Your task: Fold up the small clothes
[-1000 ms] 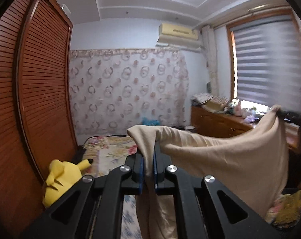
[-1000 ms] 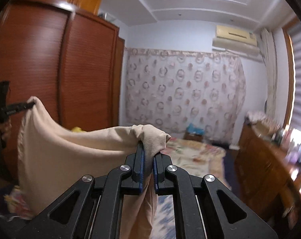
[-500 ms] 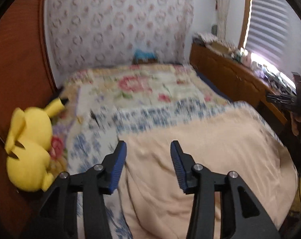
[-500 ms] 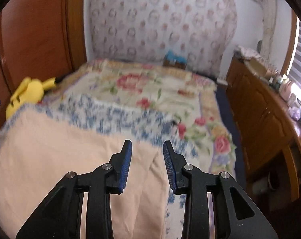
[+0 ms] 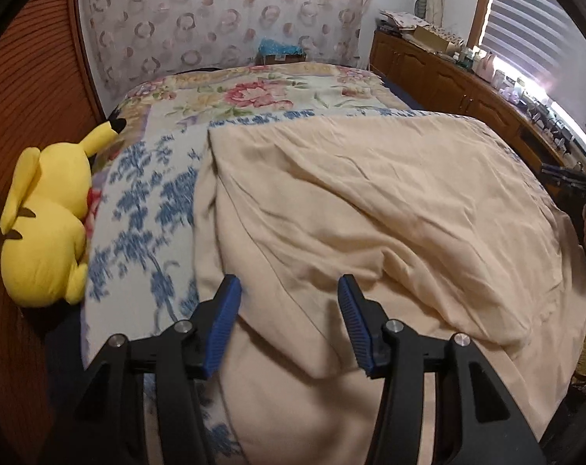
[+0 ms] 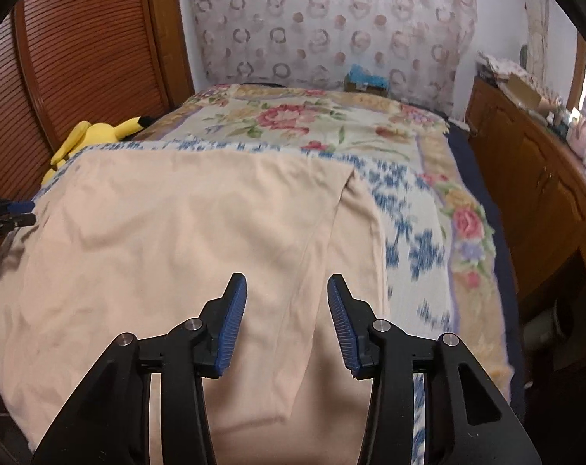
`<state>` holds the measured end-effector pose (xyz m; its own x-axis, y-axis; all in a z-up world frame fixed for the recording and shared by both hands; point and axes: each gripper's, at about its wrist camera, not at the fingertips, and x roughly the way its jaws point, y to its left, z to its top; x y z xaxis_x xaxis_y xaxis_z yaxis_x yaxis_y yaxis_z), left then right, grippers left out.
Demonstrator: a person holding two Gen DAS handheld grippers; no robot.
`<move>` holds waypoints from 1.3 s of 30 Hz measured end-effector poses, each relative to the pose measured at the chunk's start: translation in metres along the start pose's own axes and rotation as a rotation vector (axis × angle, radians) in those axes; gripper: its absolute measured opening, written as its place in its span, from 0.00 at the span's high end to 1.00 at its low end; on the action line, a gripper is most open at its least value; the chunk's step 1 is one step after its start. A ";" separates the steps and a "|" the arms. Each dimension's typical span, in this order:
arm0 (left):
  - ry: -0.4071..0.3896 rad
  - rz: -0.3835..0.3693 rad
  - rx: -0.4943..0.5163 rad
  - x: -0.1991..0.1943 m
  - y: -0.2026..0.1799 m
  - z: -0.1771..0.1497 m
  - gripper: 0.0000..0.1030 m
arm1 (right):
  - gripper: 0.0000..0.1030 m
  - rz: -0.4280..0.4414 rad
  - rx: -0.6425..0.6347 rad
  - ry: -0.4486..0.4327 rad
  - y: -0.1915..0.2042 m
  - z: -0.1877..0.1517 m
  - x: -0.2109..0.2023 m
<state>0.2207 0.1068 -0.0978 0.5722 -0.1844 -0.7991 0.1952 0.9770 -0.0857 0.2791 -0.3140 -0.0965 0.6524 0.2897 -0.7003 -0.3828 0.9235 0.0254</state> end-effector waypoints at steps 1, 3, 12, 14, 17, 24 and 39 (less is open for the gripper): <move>0.001 0.004 0.002 0.001 -0.001 -0.004 0.50 | 0.58 0.000 0.007 0.009 0.001 -0.005 0.000; 0.007 0.010 0.013 0.005 -0.005 -0.010 0.50 | 0.58 0.008 0.022 0.026 0.001 -0.013 0.001; -0.042 0.040 0.024 0.007 -0.004 -0.021 0.43 | 0.57 -0.010 0.042 0.034 0.005 -0.041 0.007; -0.041 0.041 0.025 0.007 -0.003 -0.020 0.42 | 0.57 -0.022 0.032 0.027 0.007 -0.042 0.006; -0.041 0.046 0.027 0.007 0.001 -0.020 0.41 | 0.55 -0.029 0.019 0.028 0.011 -0.044 0.007; -0.042 0.051 0.029 0.008 0.003 -0.019 0.40 | 0.54 -0.034 0.014 0.024 0.011 -0.047 0.008; -0.011 0.043 0.020 -0.002 -0.016 -0.024 0.59 | 0.54 -0.035 0.012 0.025 0.012 -0.047 0.008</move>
<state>0.1971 0.0943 -0.1095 0.5894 -0.1440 -0.7949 0.1862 0.9817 -0.0398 0.2492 -0.3128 -0.1355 0.6488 0.2512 -0.7183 -0.3520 0.9360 0.0094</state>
